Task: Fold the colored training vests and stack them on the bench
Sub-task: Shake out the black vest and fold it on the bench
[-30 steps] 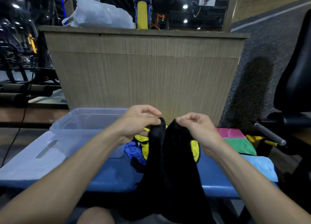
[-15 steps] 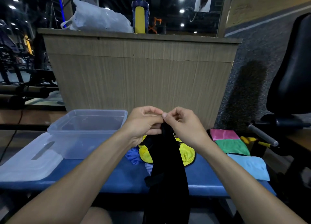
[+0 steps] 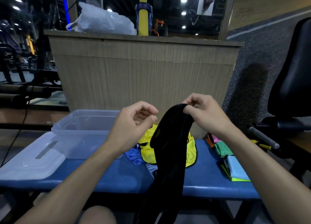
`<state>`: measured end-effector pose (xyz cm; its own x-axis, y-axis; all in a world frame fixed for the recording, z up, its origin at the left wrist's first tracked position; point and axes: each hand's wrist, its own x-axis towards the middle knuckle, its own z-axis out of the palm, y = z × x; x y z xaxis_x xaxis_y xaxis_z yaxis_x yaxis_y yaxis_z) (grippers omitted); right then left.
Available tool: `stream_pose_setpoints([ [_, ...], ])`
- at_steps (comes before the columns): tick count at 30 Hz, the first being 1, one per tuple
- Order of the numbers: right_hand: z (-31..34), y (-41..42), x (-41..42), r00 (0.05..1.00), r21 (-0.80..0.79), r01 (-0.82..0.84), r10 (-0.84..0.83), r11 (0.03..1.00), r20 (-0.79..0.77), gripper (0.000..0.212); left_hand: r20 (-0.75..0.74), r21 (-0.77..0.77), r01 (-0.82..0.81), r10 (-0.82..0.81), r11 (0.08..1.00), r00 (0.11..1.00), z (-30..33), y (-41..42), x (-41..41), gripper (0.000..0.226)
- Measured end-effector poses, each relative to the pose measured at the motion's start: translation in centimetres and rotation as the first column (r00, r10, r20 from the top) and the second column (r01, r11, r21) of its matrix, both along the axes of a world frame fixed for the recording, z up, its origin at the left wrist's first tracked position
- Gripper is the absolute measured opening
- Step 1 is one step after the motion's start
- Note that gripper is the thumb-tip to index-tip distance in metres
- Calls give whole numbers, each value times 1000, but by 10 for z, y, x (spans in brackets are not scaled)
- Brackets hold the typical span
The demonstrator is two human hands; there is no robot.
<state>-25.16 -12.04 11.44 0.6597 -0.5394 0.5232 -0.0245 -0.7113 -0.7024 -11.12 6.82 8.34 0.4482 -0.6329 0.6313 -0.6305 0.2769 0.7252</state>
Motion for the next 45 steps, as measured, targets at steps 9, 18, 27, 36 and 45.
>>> stream_pose_setpoints([
  [9, 18, 2, 2, 996, -26, -77, 76, 997, -44, 12, 346, 13, -270, 249, 963, 904, -76, -12, -16, 41],
  [18, 18, -4, -17, 990, 82, -136, 133, 987, 37, 15, 413, 108, -254, 189, 961, 891, -81, -21, -13, 26],
  [27, -6, -28, -35, 955, 480, -247, 295, 842, -27, 28, 679, 417, -216, -145, 883, 720, 70, 6, 28, 13],
  [36, -16, -29, -19, 959, 655, -204, 283, 728, -15, 22, 345, 704, 192, -566, 684, 749, 128, 5, 7, 11],
  [45, 10, -21, -27, 976, 424, -206, 215, 882, 27, 23, 664, 576, -211, -301, 790, 684, 116, 7, 18, 26],
])
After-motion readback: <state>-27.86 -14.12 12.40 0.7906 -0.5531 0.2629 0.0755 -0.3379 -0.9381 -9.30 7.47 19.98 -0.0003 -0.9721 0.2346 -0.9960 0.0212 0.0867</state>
